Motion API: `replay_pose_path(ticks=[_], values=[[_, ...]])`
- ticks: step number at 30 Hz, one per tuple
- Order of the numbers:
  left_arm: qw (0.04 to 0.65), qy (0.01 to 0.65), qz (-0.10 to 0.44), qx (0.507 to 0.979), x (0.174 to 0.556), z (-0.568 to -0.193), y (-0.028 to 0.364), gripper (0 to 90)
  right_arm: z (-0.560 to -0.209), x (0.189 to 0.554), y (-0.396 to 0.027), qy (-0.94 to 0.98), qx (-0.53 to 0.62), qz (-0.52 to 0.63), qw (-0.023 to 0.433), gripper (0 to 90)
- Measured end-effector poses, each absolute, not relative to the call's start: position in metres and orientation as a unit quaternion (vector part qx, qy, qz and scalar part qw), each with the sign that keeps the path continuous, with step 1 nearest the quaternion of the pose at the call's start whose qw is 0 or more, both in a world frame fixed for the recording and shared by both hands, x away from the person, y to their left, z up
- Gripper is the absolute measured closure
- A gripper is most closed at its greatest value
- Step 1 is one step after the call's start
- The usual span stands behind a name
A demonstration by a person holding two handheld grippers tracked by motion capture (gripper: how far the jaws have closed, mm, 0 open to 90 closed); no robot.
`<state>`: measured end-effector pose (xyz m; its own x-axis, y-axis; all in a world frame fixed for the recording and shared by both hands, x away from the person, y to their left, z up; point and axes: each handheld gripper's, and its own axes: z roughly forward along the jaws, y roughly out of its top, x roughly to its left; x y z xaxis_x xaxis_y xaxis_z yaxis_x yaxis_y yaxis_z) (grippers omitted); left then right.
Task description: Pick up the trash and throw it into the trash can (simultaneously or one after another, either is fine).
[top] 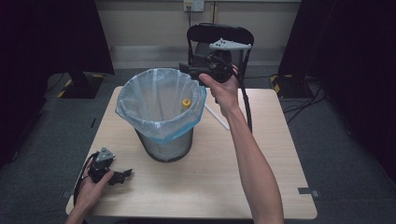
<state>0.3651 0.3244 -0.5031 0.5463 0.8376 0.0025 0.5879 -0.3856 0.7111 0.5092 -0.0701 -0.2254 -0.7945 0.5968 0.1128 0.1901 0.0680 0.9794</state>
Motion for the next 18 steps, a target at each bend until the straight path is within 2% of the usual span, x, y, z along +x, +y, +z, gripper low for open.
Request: replay_pose_path(ticks=[8, 12, 18], values=[[0.338, 0.440, 0.185, 0.811, 0.365, -0.503, 0.324, 0.0, -0.227, 0.511, -0.084, 0.711, 0.286, 0.618, 0.175, 26.2], [0.338, 0.440, 0.185, 0.811, 0.365, -0.503, 0.324, 0.0, -0.229, 0.512, -0.091, 0.708, 0.304, 0.609, 0.185, 20.3], [0.338, 0.440, 0.185, 0.811, 0.365, -0.503, 0.324, 0.0, -0.232, 0.514, -0.104, 0.709, 0.317, 0.601, 0.188, 19.9]])
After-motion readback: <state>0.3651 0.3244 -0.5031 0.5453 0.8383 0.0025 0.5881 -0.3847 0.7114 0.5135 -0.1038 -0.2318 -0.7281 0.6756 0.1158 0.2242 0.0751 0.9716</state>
